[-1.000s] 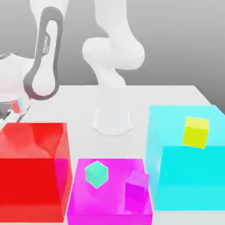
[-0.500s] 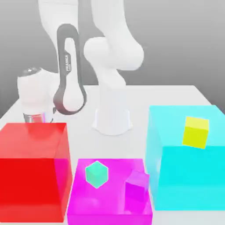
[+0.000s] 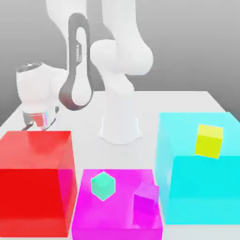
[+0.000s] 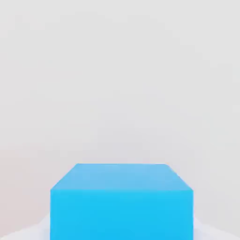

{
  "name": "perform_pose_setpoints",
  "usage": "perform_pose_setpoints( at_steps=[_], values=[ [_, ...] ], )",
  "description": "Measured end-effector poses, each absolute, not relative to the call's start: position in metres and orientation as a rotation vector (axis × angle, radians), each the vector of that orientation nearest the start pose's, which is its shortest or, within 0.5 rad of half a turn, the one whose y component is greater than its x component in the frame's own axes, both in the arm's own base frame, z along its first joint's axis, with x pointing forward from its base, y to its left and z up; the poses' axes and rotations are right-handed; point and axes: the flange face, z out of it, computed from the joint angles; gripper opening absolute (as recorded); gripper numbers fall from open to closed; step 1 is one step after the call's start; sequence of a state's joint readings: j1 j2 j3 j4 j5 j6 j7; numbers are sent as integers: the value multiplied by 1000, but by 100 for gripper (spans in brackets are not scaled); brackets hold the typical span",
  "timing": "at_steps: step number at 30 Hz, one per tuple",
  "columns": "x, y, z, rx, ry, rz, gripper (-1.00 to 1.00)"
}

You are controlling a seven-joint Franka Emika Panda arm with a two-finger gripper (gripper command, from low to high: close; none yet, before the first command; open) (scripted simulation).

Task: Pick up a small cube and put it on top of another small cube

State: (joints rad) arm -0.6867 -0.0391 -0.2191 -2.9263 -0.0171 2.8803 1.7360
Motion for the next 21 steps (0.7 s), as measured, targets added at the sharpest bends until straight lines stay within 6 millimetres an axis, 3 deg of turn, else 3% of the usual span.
perform_pose_setpoints(
  at_steps=[1,2,7,9,11,16,18,21],
  values=[
    [199,-274,195,-739,3053,28,-100],
    [203,-282,200,-733,3052,29,-100],
    [240,-328,235,-762,3027,-11,-100],
    [266,-339,255,-816,3003,-47,-100],
    [305,-338,278,-917,2960,-88,-100],
    [393,-318,344,-1134,2838,-193,-100],
    [412,-296,358,-1184,2799,-203,-100],
    [449,-213,367,-1367,2692,-184,-100]
  ],
)
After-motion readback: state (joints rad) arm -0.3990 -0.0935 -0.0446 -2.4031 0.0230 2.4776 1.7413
